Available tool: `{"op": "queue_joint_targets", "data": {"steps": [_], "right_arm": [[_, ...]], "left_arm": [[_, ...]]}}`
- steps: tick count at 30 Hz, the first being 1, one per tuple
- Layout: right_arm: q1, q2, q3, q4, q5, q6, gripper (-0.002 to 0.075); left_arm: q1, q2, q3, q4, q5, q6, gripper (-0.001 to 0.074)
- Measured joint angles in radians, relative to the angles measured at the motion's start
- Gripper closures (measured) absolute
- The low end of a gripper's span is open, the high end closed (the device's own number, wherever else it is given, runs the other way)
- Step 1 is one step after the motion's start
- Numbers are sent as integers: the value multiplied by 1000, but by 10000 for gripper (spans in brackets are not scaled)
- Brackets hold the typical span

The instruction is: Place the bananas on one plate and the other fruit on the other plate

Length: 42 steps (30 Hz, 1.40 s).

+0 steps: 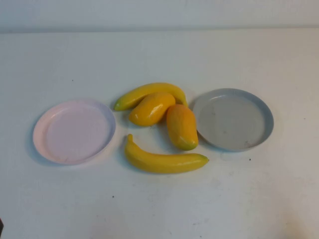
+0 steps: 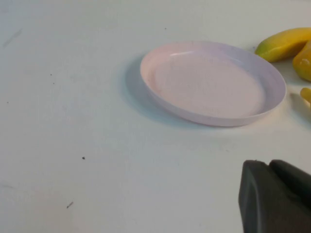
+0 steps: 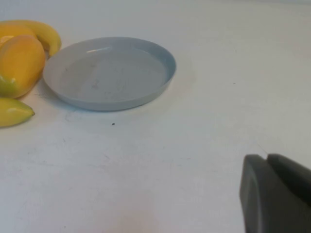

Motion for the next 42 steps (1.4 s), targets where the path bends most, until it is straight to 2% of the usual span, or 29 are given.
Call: {"op": "queue_joint_targets", "data": {"steps": [7,15,26,31,36,42], "right_arm": [[0,0,0,0,0,0,741],[0,0,0,0,0,0,741],[0,0,0,0,0,0,741],[0,0,0,0,0,0,741],[0,0,0,0,0,0,741],[0,0,0,0,0,0,741]], "left_arm": [[0,0,0,-49,-29,-43,740],[0,0,0,-211,-183,-181,740],[0,0,0,-235,-218,-192,740],[0,28,-118,-239,-81,-188,740],[0,185,-270,-235,99,-166,740],[0,365,-373,-231,210,-91,740]]}}
